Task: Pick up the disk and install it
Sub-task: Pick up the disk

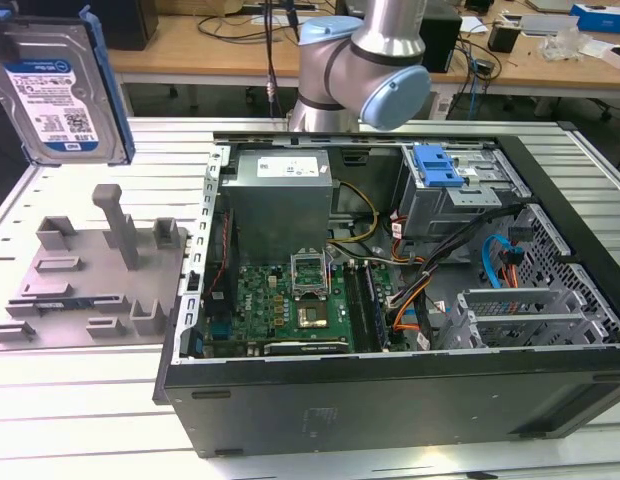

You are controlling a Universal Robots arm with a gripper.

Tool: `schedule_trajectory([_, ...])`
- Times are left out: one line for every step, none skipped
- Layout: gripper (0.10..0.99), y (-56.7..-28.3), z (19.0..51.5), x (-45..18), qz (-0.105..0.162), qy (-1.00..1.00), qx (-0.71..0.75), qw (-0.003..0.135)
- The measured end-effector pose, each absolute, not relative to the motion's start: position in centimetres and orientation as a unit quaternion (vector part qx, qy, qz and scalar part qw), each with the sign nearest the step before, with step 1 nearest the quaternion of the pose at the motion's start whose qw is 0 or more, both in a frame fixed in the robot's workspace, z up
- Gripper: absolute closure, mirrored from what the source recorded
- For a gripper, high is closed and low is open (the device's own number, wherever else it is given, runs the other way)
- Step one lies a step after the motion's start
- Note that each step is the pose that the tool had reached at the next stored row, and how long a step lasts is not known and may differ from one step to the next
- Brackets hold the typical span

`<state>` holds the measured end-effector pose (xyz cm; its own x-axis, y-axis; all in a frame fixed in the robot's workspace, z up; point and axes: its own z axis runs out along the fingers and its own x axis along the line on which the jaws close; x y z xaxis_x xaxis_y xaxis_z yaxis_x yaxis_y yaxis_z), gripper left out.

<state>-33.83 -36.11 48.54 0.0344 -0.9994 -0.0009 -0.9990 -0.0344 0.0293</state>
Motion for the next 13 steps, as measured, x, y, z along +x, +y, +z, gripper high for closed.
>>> schedule_trajectory([0.718, -36.3, 48.6, -33.5, -0.011, -0.695, 0.719, 0.010])
schedule_trajectory([0.718, -36.4, 48.6, -33.2, -0.011, -0.695, 0.719, 0.010])
schedule_trajectory([0.718, -36.6, 48.6, -32.7, -0.011, -0.695, 0.719, 0.010])
schedule_trajectory([0.718, -36.8, 48.6, -32.5, -0.011, -0.695, 0.719, 0.010])
schedule_trajectory([0.718, -36.9, 48.6, -32.2, -0.011, -0.695, 0.719, 0.010])
schedule_trajectory([0.718, -37.1, 48.6, -31.8, -0.011, -0.695, 0.719, 0.010])
schedule_trajectory([0.718, -37.3, 48.6, -31.3, -0.011, -0.695, 0.719, 0.010])
schedule_trajectory([0.718, -37.6, 48.6, -30.7, -0.011, -0.695, 0.719, 0.010])
schedule_trajectory([0.718, -37.9, 48.6, -30.0, -0.011, -0.695, 0.719, 0.010])
schedule_trajectory([0.718, -38.2, 48.6, -29.5, -0.011, -0.695, 0.719, 0.010])
schedule_trajectory([0.718, -38.4, 48.7, -29.0, -0.011, -0.695, 0.719, 0.010])
schedule_trajectory([0.718, -38.7, 48.7, -28.5, -0.011, -0.695, 0.719, 0.010])
schedule_trajectory([0.718, -38.9, 48.7, -28.1, -0.011, -0.695, 0.719, 0.010])
